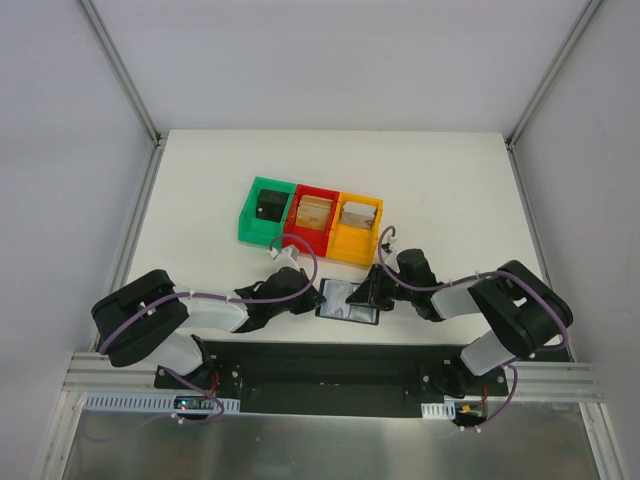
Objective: Take the credit cards out of the card holder
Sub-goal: Remove the credit card from the card holder.
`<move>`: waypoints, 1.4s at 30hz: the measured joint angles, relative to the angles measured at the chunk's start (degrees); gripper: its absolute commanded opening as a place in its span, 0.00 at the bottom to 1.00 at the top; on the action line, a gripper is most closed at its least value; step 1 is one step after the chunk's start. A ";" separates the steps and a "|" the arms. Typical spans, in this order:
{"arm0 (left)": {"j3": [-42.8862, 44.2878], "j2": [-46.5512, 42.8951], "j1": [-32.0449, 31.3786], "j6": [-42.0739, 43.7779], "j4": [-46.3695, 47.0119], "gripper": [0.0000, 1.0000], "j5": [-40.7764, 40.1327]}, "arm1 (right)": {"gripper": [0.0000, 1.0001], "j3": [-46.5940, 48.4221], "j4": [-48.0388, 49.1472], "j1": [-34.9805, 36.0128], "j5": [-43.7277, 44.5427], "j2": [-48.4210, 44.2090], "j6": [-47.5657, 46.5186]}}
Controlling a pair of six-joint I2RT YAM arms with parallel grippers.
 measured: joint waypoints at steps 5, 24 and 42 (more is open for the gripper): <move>0.20 0.07 0.00 0.33 -0.15 0.00 0.02 | 0.03 0.04 -0.02 -0.15 0.00 0.55 0.15; 0.09 -0.04 -0.35 -2.16 -1.05 0.00 -1.20 | 0.01 0.04 -7.96 -0.15 1.81 -5.66 -4.48; 0.07 -0.15 -0.37 -3.21 -1.51 0.00 -1.22 | 0.01 -0.61 -11.69 -1.62 1.22 -8.20 -6.80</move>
